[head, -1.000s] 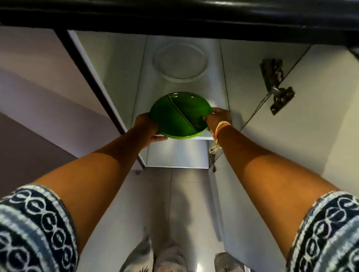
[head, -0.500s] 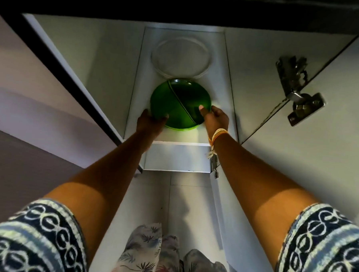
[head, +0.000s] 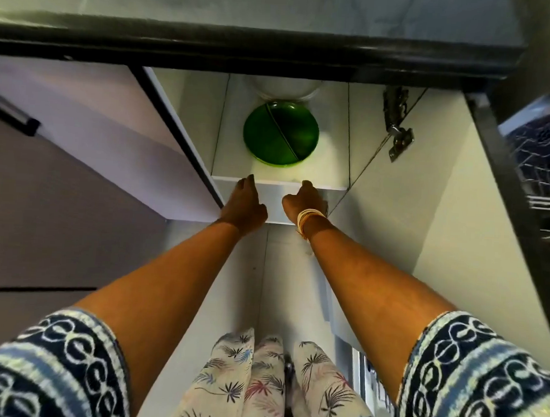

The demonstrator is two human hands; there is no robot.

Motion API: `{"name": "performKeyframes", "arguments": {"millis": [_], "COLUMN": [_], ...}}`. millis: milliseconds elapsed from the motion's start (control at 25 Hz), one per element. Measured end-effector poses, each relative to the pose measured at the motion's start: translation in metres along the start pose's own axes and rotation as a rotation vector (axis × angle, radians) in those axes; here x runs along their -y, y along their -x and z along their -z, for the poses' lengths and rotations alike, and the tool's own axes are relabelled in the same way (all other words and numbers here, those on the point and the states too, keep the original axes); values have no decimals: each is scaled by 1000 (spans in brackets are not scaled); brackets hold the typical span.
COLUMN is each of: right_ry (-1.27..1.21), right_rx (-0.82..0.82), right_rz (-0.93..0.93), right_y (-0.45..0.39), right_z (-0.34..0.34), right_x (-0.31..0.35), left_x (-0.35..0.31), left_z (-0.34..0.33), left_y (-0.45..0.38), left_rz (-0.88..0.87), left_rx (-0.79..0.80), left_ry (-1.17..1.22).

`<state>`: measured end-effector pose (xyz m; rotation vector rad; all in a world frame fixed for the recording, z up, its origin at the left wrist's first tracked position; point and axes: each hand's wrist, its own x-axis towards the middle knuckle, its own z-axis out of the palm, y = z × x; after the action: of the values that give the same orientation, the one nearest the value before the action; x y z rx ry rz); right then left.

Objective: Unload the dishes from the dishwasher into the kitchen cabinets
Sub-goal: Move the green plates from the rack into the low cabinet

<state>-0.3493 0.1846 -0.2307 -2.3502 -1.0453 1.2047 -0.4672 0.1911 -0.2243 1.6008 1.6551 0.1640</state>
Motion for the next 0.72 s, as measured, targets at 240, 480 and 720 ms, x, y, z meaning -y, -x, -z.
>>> {"name": "performKeyframes", "arguments": {"millis": [240, 480, 720], "right_ry": [107, 122, 80], "right_rx": [35, 100, 124], "right_rz": [7, 74, 55], "right_y": [80, 170, 260], "right_z": [12, -3, -5], "right_x": [-9, -57, -130], "left_x": [3, 25, 39], "left_z": [30, 19, -16], "left_y": [90, 186, 292], "left_rz": [79, 52, 8], "left_rx": [2, 49, 93], "left_ry": [-227, -251, -244]}}
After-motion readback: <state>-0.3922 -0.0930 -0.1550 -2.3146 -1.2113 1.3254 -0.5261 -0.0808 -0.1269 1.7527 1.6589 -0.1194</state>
